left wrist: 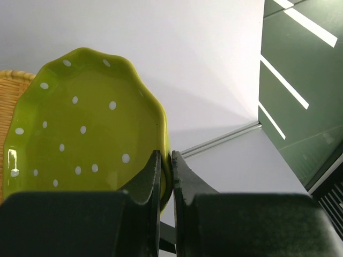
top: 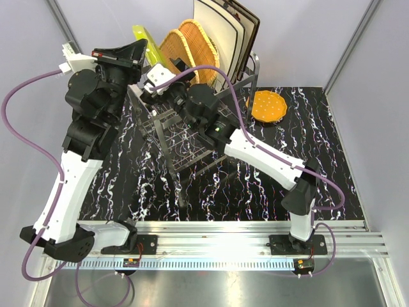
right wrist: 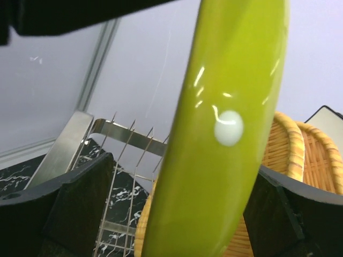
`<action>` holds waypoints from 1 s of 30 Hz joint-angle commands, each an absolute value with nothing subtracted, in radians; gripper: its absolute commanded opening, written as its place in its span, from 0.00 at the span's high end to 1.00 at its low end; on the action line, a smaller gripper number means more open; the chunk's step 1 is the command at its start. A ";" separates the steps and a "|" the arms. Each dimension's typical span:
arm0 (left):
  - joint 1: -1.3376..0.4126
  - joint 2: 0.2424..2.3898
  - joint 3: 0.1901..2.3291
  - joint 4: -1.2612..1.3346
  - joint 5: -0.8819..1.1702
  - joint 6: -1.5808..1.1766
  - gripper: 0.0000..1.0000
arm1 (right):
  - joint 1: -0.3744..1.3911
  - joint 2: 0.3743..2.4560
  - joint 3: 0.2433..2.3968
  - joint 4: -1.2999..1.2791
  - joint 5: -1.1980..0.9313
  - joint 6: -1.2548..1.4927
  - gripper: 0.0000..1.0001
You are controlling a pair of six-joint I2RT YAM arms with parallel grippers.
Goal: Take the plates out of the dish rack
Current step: Pass the plate from the left arm to the right
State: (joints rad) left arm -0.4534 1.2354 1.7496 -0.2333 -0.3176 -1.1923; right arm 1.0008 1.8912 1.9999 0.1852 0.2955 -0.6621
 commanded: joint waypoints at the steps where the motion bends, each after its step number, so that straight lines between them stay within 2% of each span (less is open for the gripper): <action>1: -0.456 1.167 1.769 0.018 -0.373 -1.239 1.00 | 1.014 1.891 2.000 0.363 0.394 -0.725 0.04; 6: -0.454 1.154 1.747 0.023 -0.385 -1.247 1.00 | 1.015 1.894 1.977 0.437 0.407 -0.770 0.14; 11: -0.454 1.144 1.718 0.031 -0.387 -1.261 1.00 | 1.014 1.898 1.957 0.463 0.396 -0.785 0.32; 12: -0.456 1.141 1.715 0.032 -0.387 -1.264 1.00 | 1.014 1.898 1.954 0.474 0.394 -0.787 0.40; 14: -0.456 1.137 1.706 0.032 -0.387 -1.267 1.00 | 1.014 1.896 1.951 0.476 0.393 -0.781 0.49; 15: -0.456 1.134 1.703 0.032 -0.387 -1.269 1.00 | 1.014 1.898 1.950 0.479 0.391 -0.781 0.60; 16: -0.454 1.132 1.700 0.034 -0.387 -1.269 1.00 | 1.014 1.896 1.950 0.486 0.391 -0.785 0.67; 19: -0.454 1.121 1.687 0.037 -0.394 -1.270 1.00 | 1.014 1.902 1.939 0.537 0.388 -0.822 0.81; 25: -0.456 1.097 1.646 0.049 -0.396 -1.290 1.00 | 1.014 1.899 1.950 0.606 0.364 -0.850 0.99; 29: -0.454 1.077 1.621 0.063 -0.388 -1.304 1.00 | 1.012 1.898 1.974 0.609 0.341 -0.845 1.00; 30: -0.456 1.069 1.618 0.061 -0.388 -1.305 0.94 | 1.012 1.896 1.980 0.609 0.334 -0.838 1.00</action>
State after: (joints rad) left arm -0.4545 1.1347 1.6081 -0.1238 -0.3748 -1.2827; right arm 1.0164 1.9034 1.9339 0.5014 0.3481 -0.8173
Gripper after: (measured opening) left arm 0.085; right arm 0.323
